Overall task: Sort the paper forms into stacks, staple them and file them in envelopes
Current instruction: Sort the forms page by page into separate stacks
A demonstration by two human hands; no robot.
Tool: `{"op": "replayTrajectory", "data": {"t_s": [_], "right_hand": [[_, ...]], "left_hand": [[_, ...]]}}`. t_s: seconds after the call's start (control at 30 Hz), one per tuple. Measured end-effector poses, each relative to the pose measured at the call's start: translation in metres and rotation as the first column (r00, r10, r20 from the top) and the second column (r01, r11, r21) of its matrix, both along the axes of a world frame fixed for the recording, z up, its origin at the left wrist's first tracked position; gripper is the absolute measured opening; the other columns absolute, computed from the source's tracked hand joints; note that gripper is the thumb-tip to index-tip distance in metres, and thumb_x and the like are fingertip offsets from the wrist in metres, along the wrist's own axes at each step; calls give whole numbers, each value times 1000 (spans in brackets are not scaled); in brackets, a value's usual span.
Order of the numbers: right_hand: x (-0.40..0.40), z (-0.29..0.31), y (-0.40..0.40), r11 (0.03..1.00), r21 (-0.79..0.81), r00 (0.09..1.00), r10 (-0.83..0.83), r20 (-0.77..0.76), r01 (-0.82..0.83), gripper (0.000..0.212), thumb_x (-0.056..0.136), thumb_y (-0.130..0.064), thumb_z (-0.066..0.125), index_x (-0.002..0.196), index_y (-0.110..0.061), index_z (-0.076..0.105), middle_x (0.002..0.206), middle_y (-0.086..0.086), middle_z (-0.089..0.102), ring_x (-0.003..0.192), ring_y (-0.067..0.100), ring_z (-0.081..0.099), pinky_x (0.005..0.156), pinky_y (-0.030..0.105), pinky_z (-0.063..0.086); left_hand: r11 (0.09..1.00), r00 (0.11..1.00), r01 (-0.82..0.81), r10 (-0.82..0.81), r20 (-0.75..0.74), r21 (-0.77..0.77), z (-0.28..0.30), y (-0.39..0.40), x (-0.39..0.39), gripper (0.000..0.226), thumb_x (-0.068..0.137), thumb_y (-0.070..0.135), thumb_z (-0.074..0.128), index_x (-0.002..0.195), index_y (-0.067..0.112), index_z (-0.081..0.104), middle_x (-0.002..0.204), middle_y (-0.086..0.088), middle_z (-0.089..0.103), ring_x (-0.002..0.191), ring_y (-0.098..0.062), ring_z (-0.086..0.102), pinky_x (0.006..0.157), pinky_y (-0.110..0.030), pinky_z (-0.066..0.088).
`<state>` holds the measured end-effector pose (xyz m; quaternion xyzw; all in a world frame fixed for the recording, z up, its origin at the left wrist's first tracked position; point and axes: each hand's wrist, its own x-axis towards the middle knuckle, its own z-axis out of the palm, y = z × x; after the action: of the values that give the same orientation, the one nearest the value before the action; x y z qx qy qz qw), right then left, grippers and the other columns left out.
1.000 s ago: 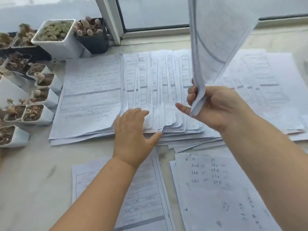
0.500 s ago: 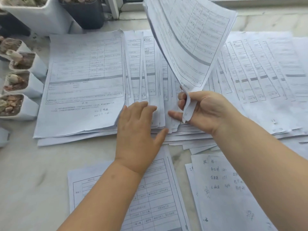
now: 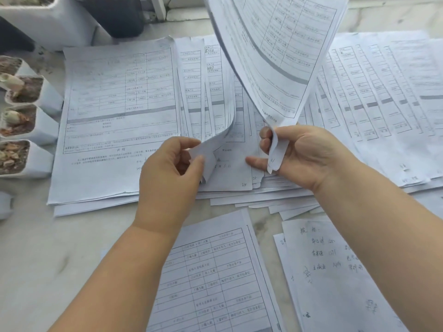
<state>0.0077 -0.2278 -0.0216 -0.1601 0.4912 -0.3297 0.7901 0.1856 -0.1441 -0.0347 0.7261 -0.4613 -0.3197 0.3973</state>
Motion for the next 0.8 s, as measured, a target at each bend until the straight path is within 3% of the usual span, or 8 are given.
{"op": "replayTrajectory", "data": {"t_s": [0.07, 0.17, 0.23, 0.3, 0.43, 0.57, 0.7, 0.8], "right_hand": [[5, 5, 0, 999, -52, 1000, -10, -23, 9, 22, 96, 5, 43, 100, -10, 59, 65, 1, 68, 54, 13, 63, 86, 50, 52], [15, 7, -3, 994, -96, 998, -60, -33, 57, 28, 93, 10, 46, 106, -9, 63, 98, 9, 74, 75, 22, 70, 61, 36, 59], [23, 5, -5, 993, -112, 997, -48, -59, 41, 35, 92, 11, 45, 114, -8, 63, 112, 12, 72, 86, 26, 68, 54, 31, 54], [30, 3, -7, 994, -108, 996, -42, -79, 34, 37, 92, 11, 44, 117, -9, 62, 117, 13, 70, 91, 28, 67, 58, 32, 54], [36, 1, -11, 996, -73, 996, -52, -77, 46, 36, 94, 10, 41, 118, -10, 60, 112, 10, 70, 97, 28, 68, 73, 39, 58], [30, -3, -14, 998, -18, 995, -66, -81, 65, 34, 95, 8, 43, 121, -5, 59, 118, 15, 69, 108, 33, 67, 90, 55, 53], [29, -4, -12, 996, -14, 995, -85, -58, 84, 37, 94, 10, 42, 126, 0, 57, 118, 18, 68, 108, 35, 66, 94, 55, 51], [28, -5, -11, 995, -24, 994, -94, -50, 93, 36, 94, 10, 42, 126, 0, 57, 119, 18, 68, 108, 35, 66, 95, 54, 51]], "left_hand": [[998, 993, 62, -61, 97, -7, -1, 1, 4, 19, 88, 11, 64, 84, 29, 64, 70, 11, 65, 56, -3, 57, 60, -25, 51], [992, 970, 129, -126, 207, 1, -2, 0, 4, 12, 87, 25, 63, 75, 23, 59, 61, 5, 62, 57, -14, 60, 62, -38, 52], [988, 946, 153, -147, 288, -1, -3, -2, 3, 17, 83, 33, 60, 72, 20, 55, 59, 3, 59, 61, -19, 59, 61, -39, 50], [989, 941, 150, -139, 307, -14, -4, -5, 1, 23, 84, 31, 66, 69, 18, 54, 60, 4, 58, 62, -17, 56, 60, -35, 47], [988, 974, 147, -152, 166, 40, -11, -12, -1, 40, 79, 37, 76, 60, 18, 47, 50, 10, 49, 50, -7, 42, 51, -21, 34], [983, 983, 182, -182, -21, -14, -16, -17, 2, 50, 89, 40, 65, 60, 10, 38, 48, 6, 33, 45, -31, 41, 46, -30, 33], [977, 977, 214, -214, 1, -21, -13, -22, 0, 49, 98, 39, 49, 59, 19, 27, 49, 9, 26, 48, -7, 25, 47, -22, 24], [974, 975, 224, -224, 2, 21, -15, -24, 0, 50, 98, 36, 52, 58, 18, 28, 47, 10, 28, 47, -9, 28, 49, -23, 25]]}}
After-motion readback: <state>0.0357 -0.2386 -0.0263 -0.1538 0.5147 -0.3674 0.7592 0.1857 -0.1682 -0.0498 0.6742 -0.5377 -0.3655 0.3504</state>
